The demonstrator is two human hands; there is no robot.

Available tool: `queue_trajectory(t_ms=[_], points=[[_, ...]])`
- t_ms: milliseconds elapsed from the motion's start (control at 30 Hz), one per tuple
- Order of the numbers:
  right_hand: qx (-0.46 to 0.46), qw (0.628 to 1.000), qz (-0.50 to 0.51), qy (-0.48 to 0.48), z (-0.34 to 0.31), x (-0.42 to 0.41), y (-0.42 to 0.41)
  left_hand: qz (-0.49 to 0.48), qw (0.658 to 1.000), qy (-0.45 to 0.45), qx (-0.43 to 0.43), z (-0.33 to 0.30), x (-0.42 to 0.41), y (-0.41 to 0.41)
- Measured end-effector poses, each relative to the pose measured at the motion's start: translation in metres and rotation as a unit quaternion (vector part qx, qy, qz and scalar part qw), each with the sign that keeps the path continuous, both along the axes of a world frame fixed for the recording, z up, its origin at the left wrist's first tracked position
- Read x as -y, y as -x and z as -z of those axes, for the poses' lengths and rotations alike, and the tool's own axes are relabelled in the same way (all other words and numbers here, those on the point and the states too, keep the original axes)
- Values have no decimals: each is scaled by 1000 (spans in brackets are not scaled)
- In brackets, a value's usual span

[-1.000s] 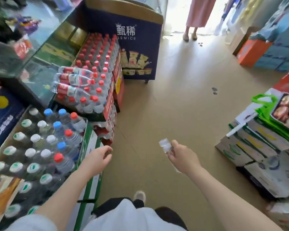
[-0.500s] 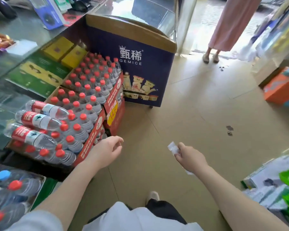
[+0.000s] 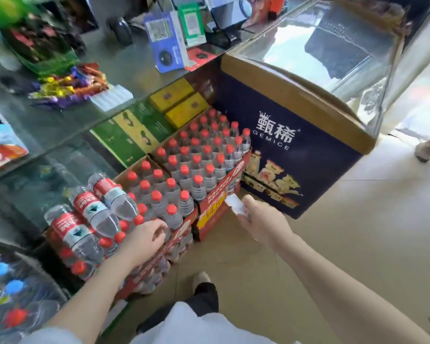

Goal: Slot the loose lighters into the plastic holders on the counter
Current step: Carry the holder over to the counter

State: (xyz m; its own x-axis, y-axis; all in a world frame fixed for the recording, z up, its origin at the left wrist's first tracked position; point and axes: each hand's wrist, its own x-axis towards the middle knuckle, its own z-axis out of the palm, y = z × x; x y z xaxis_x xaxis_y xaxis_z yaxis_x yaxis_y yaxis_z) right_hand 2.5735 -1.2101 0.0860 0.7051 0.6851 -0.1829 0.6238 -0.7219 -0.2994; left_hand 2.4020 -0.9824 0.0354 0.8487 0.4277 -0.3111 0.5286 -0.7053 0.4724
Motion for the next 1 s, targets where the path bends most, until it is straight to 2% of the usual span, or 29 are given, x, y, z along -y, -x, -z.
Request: queue_trajectory(t_ms=[233, 433, 567, 667, 733, 867, 1000], points=[[-12, 998, -66, 18, 20, -92, -105, -65, 997, -17, 45, -28, -77, -77], [1, 986, -164, 6, 8, -181, -174, -148, 973, -3, 177, -65, -123, -134], [6, 966, -252, -65, -12, -243, -206, -206, 947, -83, 233, -70, -153, -157], [18, 938, -319, -135, -30, -283, -222, -295, 912, -194, 208, -72, -172, -164], [39, 912, -363, -188, -39, -308, -227, -353, 891, -231, 170, -70, -181, -161], [101, 848, -461, -244, -50, -356, -220, -427, 869, -245, 44, -56, -194, -140], [145, 795, -534, -250, -54, -394, -187, -446, 862, -240, -6, -49, -196, -119]])
